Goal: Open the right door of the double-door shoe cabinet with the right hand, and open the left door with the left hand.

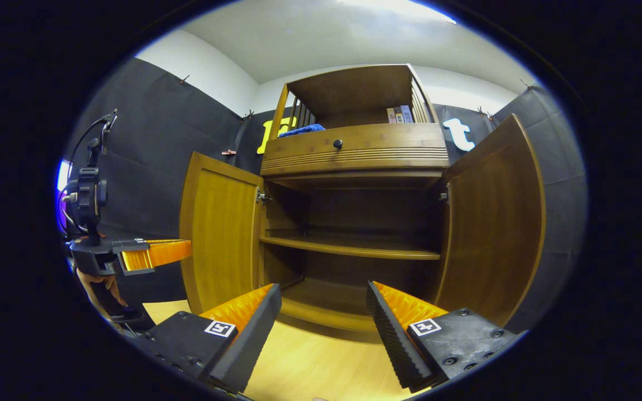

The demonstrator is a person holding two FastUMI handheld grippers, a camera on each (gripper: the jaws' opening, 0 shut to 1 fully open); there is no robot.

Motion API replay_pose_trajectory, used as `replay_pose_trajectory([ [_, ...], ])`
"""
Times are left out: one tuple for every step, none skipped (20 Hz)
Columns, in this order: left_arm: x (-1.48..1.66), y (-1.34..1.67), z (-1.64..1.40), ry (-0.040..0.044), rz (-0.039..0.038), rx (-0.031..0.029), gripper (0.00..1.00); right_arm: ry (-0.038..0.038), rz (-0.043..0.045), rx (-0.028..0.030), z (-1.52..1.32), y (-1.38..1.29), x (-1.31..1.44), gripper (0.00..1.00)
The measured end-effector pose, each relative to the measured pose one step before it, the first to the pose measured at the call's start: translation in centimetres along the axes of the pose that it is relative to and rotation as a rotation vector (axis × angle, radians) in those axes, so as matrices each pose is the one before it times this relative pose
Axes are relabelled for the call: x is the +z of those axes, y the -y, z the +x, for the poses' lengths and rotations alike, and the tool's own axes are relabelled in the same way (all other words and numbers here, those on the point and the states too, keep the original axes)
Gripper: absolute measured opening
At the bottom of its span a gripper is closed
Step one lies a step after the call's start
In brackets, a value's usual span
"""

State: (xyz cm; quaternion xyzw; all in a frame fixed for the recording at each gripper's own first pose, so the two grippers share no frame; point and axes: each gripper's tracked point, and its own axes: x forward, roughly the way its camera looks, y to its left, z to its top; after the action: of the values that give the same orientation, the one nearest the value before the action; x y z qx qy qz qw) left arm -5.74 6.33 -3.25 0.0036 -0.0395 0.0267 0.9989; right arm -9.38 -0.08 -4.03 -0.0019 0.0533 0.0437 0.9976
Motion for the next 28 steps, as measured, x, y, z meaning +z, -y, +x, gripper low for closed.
replay_pose_trajectory([
  [-0.027, 1.136, 0.167, 0.00073, 0.00238, -0.02583, 0.05, 0.00274, -0.00265, -0.01044, -0.275, 0.533, 0.066, 0.97],
  [0.131, 1.053, 0.184, 0.00119, 0.0025, -0.02329, 0.05, 0.00132, -0.00188, -0.0102, -0.232, 0.458, 0.064, 0.97],
  [0.059, 1.133, 0.148, -0.00028, 0.00244, -0.02324, 0.05, 0.00056, -0.00077, -0.01054, -0.197, 0.46, 0.029, 0.97],
  [0.03, 1.032, 0.382, -0.00181, 0.00236, -0.02597, 0.05, 0.00123, 0.00109, -0.01142, -0.185, 0.464, 0.066, 0.97],
  [-0.121, 1.172, 0.06, -0.00108, 0.00063, -0.03168, 0.05, 0.00088, 0.0015, -0.00986, -0.155, 0.432, 0.04, 0.97],
  [0.037, 0.953, 0.243, 0.00314, 0.00163, -0.02583, 0.1, 0.00043, 0.00189, -0.00964, -0.18, 0.377, 0.076, 0.97],
  [0.035, 0.411, 0.061, 0.00385, 0.00596, -0.01199, 0.32, 0.00122, 0.00127, -0.00835, -0.245, 0.458, 0.087, 0.97],
  [-0.302, 0.296, 0.389, -0.00666, 0.01483, -0.00508, 0.54, 0.00277, 0.00025, -0.00846, -0.184, 0.343, 0.114, 0.97],
  [-0.254, 0.092, 0.546, -0.00105, 0.00891, 0.01034, 0.77, 0.00298, 0.00031, -0.008, -0.155, 0.362, 0.165, 0.97],
  [0.058, 0.132, -0.069, 0.00445, 0.0037, 0.00459, 0.99, 0.00325, -0.00112, -0.0074, -0.099, 0.331, 0.16, 0.97],
  [0.096, 0.168, 0.078, 0.00357, -0.00208, 0.00269, 0.98, 0.00258, -0.00149, -0.00529, -0.095, 0.236, 0.162, 0.97],
  [-0.178, 0.291, 0.169, -0.00279, -0.00776, -0.00584, 0.95, 0.00113, -0.00113, -0.00397, -0.115, 0.273, 0.103, 0.97],
  [-0.106, 0.272, 0.095, -0.00193, -0.00718, -0.00648, 0.92, -0.00058, -0.00163, -0.00259, -0.036, 0.211, 0.014, 0.95],
  [0.007, 0.172, 0.168, -0.00075, -0.00664, -0.00355, 0.95, -0.00193, -0.00242, -0.00364, -0.174, 0.252, -0.047, 0.97],
  [0.068, 0.098, 0.015, 0.00076, -0.00161, -0.0008, 0.95, -0.00245, -0.00294, -0.00362, 0.029, 0.177, 0.027, 0.99],
  [0.062, 0.166, 0.066, 0.00231, 0.00021, 0.00159, 0.95, -0.0031, -0.00224, -0.00323, 0.003, 0.213, -0.013, 0.99],
  [-0.006, 0.184, 0.115, 0.002, 0.00069, -0.00101, 0.95, -0.00272, -0.00149, -0.00158, -0.147, 0.185, -0.045, 0.97],
  [0.08, 0.261, 0.027, 0.00211, -0.00067, -0.00403, 0.98, -0.00146, -0.00061, -0.002, -0.103, 0.192, 0.004, 0.95],
  [-0.01, 0.438, 0.078, 0.00156, -0.00105, -0.00907, 0.98, -0.00197, -0.00082, -0.00283, -0.142, 0.199, 0.023, 0.95],
  [0.098, 0.427, 0.045, 0.00209, -0.00126, -0.00858, 0.95, -0.00135, -0.00132, -0.00302, -0.192, 0.188, 0.008, 0.95],
  [0.095, 0.295, 0.002, 0.00412, -0.00088, -0.00682, 0.98, -0.00065, -0.00174, -0.00311, -0.093, 0.211, 0.065, 0.96],
  [0.136, 0.387, 0.037, 0.00155, 0.00014, -0.00544, 0.98, 0.00086, -0.00152, -0.00343, -0.137, 0.226, 0.076, 0.97],
  [-0.09, 0.253, 0.041, -0.00026, 0.00022, -0.00438, 0.98, 0.00007, -0.00028, -0.00279, -0.205, 0.177, 0.03, 0.97],
  [0.061, 0.203, 0.016, -0.00149, 0.00025, -0.0032, 0.95, 0.00106, 0.00129, -0.00163, -0.17, 0.207, 0.063, 0.97],
  [-0.141, 0.156, -0.072, -0.00259, -0.0003, -0.00164, 0.98, 0.0016, 0.00233, -0.00095, -0.201, 0.156, 0.114, 0.97],
  [0.041, 0.195, -0.058, -0.00193, 0.00001, -0.00127, 0.98, 0.00096, 0.00175, 0.00001, -0.129, 0.138, 0.087, 0.96],
  [0.011, 0.137, -0.074, 0.00232, -0.00058, 0.00041, 0.95, 0.002, 0.00142, -0.00043, -0.172, 0.095, 0.058, 0.98],
  [0.179, 0.047, -0.045, 0.00499, -0.00094, 0.00195, 0.95, 0.00212, 0.00056, -0.00024, -0.058, 0.094, 0.096, 0.98],
])
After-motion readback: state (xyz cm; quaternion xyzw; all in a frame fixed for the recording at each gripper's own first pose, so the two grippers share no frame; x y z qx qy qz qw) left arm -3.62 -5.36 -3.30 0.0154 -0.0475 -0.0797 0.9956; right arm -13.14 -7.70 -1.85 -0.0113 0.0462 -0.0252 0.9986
